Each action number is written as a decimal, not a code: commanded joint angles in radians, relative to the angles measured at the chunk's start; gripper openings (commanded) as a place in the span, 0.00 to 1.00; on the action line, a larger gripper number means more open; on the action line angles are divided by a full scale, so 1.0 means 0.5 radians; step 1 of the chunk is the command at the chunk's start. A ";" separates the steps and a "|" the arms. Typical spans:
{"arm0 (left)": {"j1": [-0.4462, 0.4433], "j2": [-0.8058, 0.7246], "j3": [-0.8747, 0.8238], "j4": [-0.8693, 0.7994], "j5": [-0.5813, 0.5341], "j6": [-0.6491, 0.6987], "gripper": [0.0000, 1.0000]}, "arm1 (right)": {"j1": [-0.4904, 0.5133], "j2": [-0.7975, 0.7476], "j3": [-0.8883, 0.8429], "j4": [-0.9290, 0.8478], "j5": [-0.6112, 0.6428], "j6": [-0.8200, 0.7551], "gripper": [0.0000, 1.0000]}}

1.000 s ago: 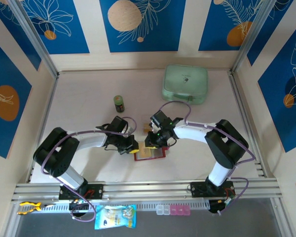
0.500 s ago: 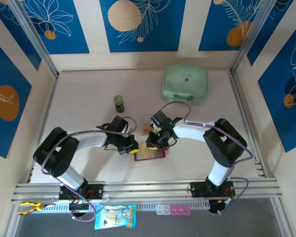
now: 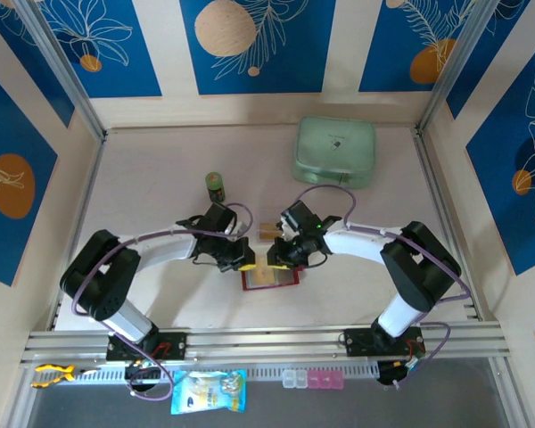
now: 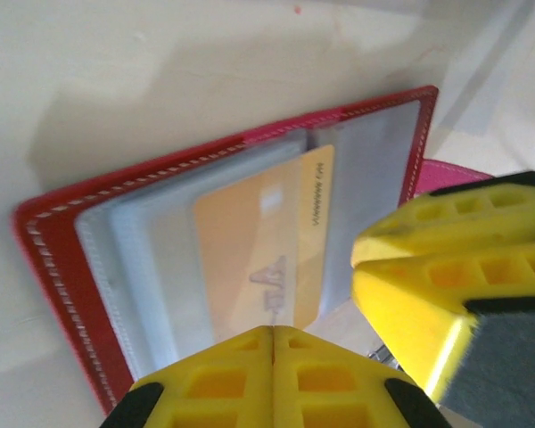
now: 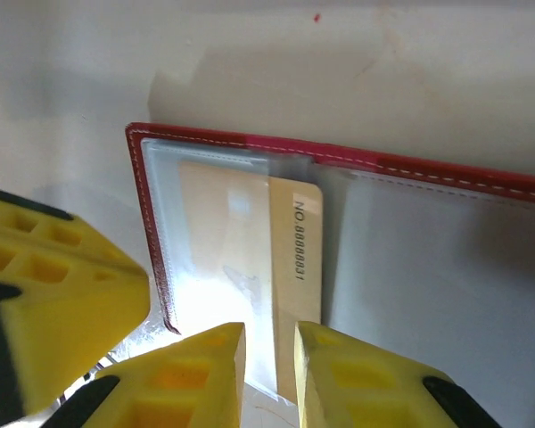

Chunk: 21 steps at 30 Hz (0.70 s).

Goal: Take the credit cards out of the card holder

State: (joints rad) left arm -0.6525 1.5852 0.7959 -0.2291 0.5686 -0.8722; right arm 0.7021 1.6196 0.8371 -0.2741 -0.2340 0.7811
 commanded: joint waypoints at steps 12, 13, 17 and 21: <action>-0.046 0.104 0.016 -0.146 -0.100 0.097 0.04 | -0.078 0.124 -0.038 0.087 -0.198 0.070 0.23; -0.045 0.112 0.016 -0.142 -0.095 0.094 0.04 | -0.077 0.125 -0.036 0.079 -0.192 0.072 0.23; -0.045 0.120 0.025 -0.154 -0.099 0.105 0.04 | -0.082 0.139 -0.030 0.069 -0.191 0.073 0.23; -0.046 0.138 0.028 -0.171 -0.107 0.106 0.04 | -0.085 0.171 -0.021 0.080 -0.215 0.068 0.23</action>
State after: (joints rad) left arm -0.6720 1.6360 0.7979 -0.2787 0.5270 -0.8391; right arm 0.6651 1.6817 0.8230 -0.2264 -0.3084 0.8059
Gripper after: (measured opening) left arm 0.044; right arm 0.227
